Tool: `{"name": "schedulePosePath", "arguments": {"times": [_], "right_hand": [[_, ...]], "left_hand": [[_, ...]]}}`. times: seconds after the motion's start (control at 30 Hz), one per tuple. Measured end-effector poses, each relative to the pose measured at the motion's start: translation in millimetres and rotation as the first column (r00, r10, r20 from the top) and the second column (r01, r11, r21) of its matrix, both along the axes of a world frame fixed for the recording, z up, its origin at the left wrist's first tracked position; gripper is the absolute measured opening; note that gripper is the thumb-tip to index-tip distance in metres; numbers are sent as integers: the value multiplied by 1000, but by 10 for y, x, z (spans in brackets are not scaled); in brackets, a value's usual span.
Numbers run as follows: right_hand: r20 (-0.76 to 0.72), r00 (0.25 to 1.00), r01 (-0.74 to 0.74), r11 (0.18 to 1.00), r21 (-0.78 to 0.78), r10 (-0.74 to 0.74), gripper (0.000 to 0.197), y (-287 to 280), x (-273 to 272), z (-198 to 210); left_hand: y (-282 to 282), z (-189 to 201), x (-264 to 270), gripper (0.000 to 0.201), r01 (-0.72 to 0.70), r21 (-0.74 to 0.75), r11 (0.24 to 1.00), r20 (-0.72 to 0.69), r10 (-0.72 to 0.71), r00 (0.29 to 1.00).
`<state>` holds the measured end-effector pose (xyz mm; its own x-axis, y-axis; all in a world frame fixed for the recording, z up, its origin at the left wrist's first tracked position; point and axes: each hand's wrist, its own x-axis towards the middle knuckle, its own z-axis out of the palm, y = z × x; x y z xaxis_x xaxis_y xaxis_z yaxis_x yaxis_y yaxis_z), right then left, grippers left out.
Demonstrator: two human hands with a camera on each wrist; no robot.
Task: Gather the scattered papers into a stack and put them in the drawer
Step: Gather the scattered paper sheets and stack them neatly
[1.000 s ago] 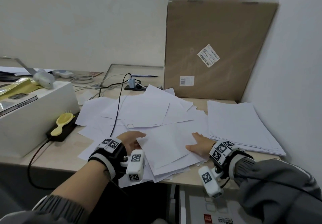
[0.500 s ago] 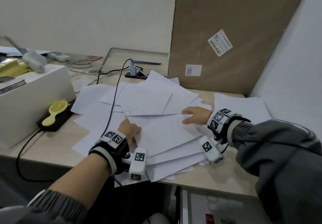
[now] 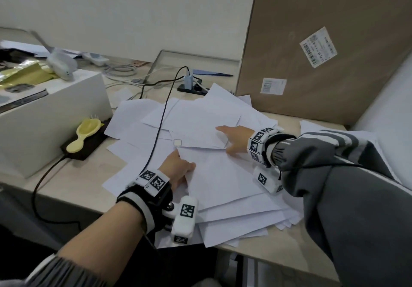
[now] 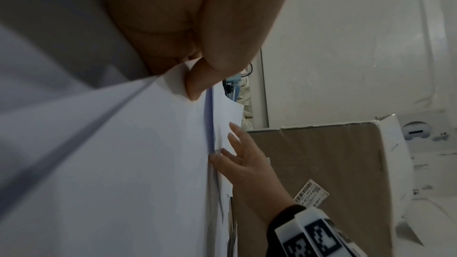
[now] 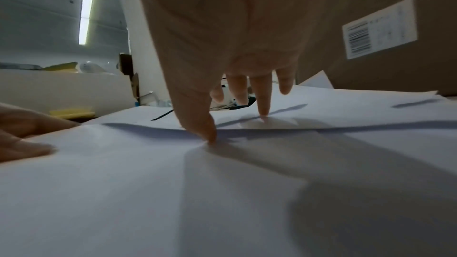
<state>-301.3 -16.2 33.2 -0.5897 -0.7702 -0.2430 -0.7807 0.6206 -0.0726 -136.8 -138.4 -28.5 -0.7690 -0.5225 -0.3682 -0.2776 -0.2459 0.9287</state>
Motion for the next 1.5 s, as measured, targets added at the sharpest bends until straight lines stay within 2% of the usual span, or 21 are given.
{"name": "schedulePosePath", "arguments": {"times": [0.07,0.2,0.23,0.33,0.4,0.5,0.53,0.6,0.67,0.73,0.77,0.83,0.9,0.97,1.0,1.07,1.13,1.23,1.3,1.43,1.5], "right_hand": [[-50,999,2,1000,12,-2,62,-79,30,-30],[-100,994,-45,999,4,45,18,-139,33,40],[-116,993,-35,999,-7,34,16,-129,14,57],[-137,991,4,1000,-10,-6,33,-41,28,125],[-115,993,32,999,-23,-35,35,62,142,191],[18,996,88,996,-28,-88,31,205,436,303],[87,991,105,994,-35,-102,27,237,547,328],[219,969,134,988,-75,-115,25,275,760,328],[301,946,161,981,-113,-120,25,280,965,274],[363,926,151,982,-116,-99,35,290,1153,215],[367,927,119,987,-108,-72,43,308,1220,191],[345,939,36,996,-84,-5,52,382,1297,160],[371,928,-6,997,-72,33,56,497,1325,140],[427,904,13,996,-90,27,54,631,1325,130],[438,899,31,994,-108,20,51,703,1314,128],[391,920,88,984,-152,-22,42,859,1239,107],[325,937,218,944,-248,-131,33,1043,1089,74],[315,891,438,802,-405,-327,26,1349,804,35],[343,853,517,726,-453,-394,32,1503,645,51],[542,728,673,592,-444,-421,63,1640,468,148],[651,664,717,561,-414,-368,66,1657,444,201]], "left_hand": [[0,14,6,34,9,12,1000,3,-9,1000],[-17,17,8,33,18,40,999,4,-18,1000],[-22,12,5,33,17,38,999,7,-18,1000],[-23,8,0,31,17,34,999,13,-18,1000],[-12,19,14,24,18,22,1000,16,-18,1000],[27,56,50,12,35,-11,999,12,-35,999],[55,82,72,14,71,12,997,-15,-71,997],[98,129,118,44,170,170,971,-102,-155,983],[130,218,175,73,258,319,912,-163,-215,963],[143,279,232,85,318,377,870,-157,-278,948],[158,309,271,81,353,377,856,-159,-315,936],[194,323,320,57,353,389,851,-157,-317,935],[256,290,300,36,289,304,908,-74,-280,957],[292,256,234,24,172,46,984,97,-176,980],[291,240,203,20,124,-53,991,140,-115,983],[284,220,155,34,84,-122,989,137,-67,988],[260,209,139,45,35,-185,982,102,-16,995],[221,254,171,33,-19,-281,960,55,36,998],[207,301,197,20,-27,-344,938,11,33,999],[188,441,263,28,-12,-262,965,-133,-24,991],[173,515,303,34,1,-208,978,-180,-39,983]]}}
